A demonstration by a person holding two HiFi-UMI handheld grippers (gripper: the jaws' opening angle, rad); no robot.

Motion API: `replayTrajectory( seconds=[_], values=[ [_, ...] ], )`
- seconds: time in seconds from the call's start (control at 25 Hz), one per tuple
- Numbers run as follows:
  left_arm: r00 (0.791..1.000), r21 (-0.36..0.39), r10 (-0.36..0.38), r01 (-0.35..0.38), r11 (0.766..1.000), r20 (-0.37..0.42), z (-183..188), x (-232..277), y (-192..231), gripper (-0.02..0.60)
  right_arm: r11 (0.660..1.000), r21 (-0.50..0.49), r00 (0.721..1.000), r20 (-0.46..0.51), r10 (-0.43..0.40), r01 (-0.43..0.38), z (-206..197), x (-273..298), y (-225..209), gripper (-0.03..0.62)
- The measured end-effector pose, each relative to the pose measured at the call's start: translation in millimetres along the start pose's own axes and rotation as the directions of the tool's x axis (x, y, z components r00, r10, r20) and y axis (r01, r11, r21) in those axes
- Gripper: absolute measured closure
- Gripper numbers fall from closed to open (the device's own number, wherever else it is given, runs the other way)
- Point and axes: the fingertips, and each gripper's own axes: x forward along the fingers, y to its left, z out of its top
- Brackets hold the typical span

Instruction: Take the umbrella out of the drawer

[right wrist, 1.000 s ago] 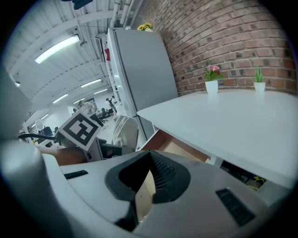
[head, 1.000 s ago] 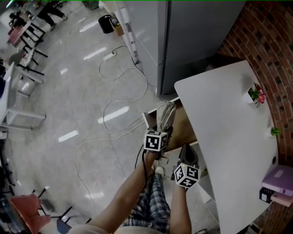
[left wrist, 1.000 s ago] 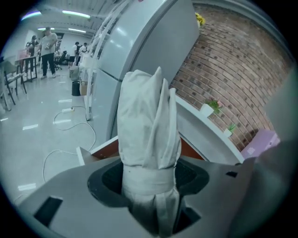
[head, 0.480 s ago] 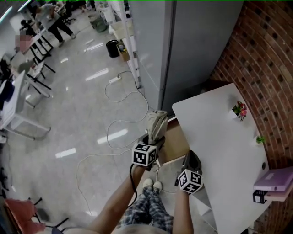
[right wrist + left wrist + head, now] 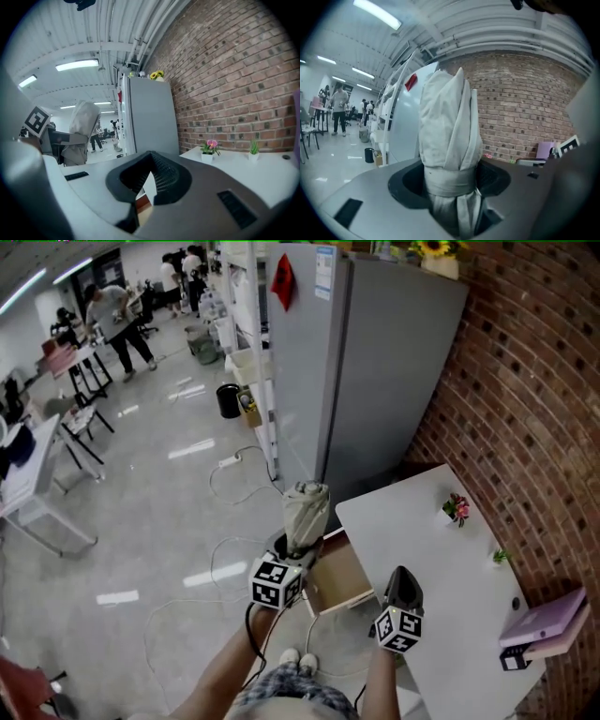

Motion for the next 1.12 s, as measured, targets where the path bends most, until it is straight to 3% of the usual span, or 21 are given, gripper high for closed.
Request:
replayTrajectory(
  seconds=[0.32,0.6,1.12],
  values=[
    [0.992,0.141,-0.001,-0.016,0.990,0.124,67.5,-46.4,-24.1,0.298,0.999,-0.051,0.991,0.134,-0.001,0.008,73.2,-39.5,-27.2,0.574],
    [0.979,0.145,0.020,-0.050,0.988,0.205,91.8,-77.8,-33.8,0.298,0.996,-0.094,0.982,0.189,0.005,0.013,97.9,-64.4,-34.9,0.575],
    [0.972,0.139,0.034,-0.068,0.988,0.231,99.6,-94.6,-34.6,0.298,0.993,-0.119,0.979,0.204,0.002,0.023,98.0,-81.8,-38.0,0.576]
  ],
)
